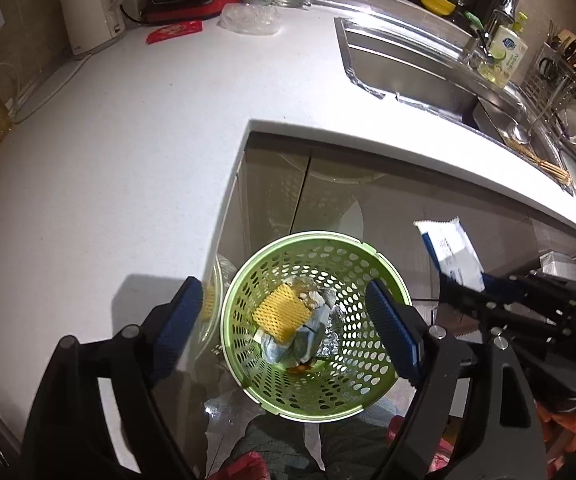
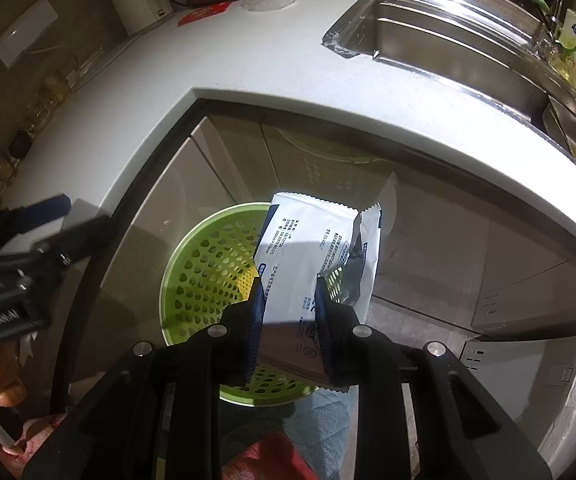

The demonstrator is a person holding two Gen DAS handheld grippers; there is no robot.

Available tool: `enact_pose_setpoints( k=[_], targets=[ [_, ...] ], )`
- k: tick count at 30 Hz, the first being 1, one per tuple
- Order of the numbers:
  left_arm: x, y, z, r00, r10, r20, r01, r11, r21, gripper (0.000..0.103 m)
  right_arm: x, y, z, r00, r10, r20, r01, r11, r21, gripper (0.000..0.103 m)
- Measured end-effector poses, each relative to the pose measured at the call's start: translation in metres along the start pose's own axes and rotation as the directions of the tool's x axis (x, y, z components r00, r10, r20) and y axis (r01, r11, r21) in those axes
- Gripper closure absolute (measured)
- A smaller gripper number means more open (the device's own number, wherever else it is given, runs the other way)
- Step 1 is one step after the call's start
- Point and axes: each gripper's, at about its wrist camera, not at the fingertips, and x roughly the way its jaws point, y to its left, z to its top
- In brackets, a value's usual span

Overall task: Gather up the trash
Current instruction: 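Carry yellow foam net and white sachet over the green basket and open both tools, then move both open tools back over the counter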

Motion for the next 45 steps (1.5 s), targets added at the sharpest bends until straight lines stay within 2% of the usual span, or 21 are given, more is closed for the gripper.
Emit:
enact_pose_setpoints(
  k=[3,6,8,10,11,14,20,25,30,32,36,45],
  targets=[
    [-0.008,0.006,0.002,1.0,0.014,0.025,-0.013,1.0,-0.011,0.02,0.012,0.007,-0.008,0.999,0.021,-0.026,-0.021,1.0,-0.019,0.075],
    [-0.011,0.012,0.002,0.999,0.018,0.03,-0.017,1.0,-0.026,0.019,0.026,0.016,-0.015,0.998,0.035,-0.045,-0.037,0.998,-0.045,0.067],
    [-0.011,0.014,0.001,0.999,0.022,0.028,-0.021,0.999,-0.034,0.019,0.034,0.021,-0.018,0.997,0.045,-0.063,-0.049,0.997,-0.06,0.047],
    [-0.01,0.017,0.001,0.999,0.026,0.023,-0.025,0.999,-0.043,0.018,0.04,0.025,-0.021,0.997,0.033,-0.064,-0.037,0.997,-0.071,0.033],
    [-0.01,0.018,0.002,0.999,0.027,0.022,-0.026,0.998,-0.049,0.017,0.041,0.026,-0.021,0.998,0.024,-0.064,-0.029,0.997,-0.073,0.028],
    [-0.011,0.022,0.003,0.999,0.03,0.026,-0.028,0.997,-0.07,0.015,0.039,0.024,-0.017,0.997,0.029,-0.07,-0.033,0.998,-0.061,0.025],
    [-0.02,0.04,0.016,0.997,0.055,0.062,-0.048,0.992,-0.113,0.014,0.006,0.021,0.014,0.999,0.02,0.029,-0.018,0.998,-0.062,0.014],
    [-0.034,0.065,0.039,0.99,0.082,0.112,-0.059,0.98,-0.19,0.012,-0.026,0.025,0.052,0.989,0.015,0.15,-0.002,0.996,-0.087,0.003],
    [-0.037,0.082,0.063,0.985,0.108,0.135,-0.072,0.967,-0.243,0.012,-0.037,0.026,0.087,0.978,0.026,0.209,-0.001,0.993,-0.119,0.003],
    [-0.033,0.087,0.075,0.984,0.11,0.137,-0.072,0.963,-0.258,0.008,-0.035,0.027,0.103,0.976,0.031,0.218,-0.001,0.991,-0.134,0.003],
    [-0.021,0.091,0.108,0.981,0.131,0.146,-0.093,0.965,-0.245,0.008,-0.029,0.028,0.143,0.972,0.03,0.234,0.007,0.988,-0.157,0.003],
    [0.034,0.129,0.22,0.978,0.141,0.152,-0.099,0.962,-0.255,0.008,0.003,0.033,0.251,0.959,0.043,0.281,0.018,0.977,-0.211,0.003]
  ],
)
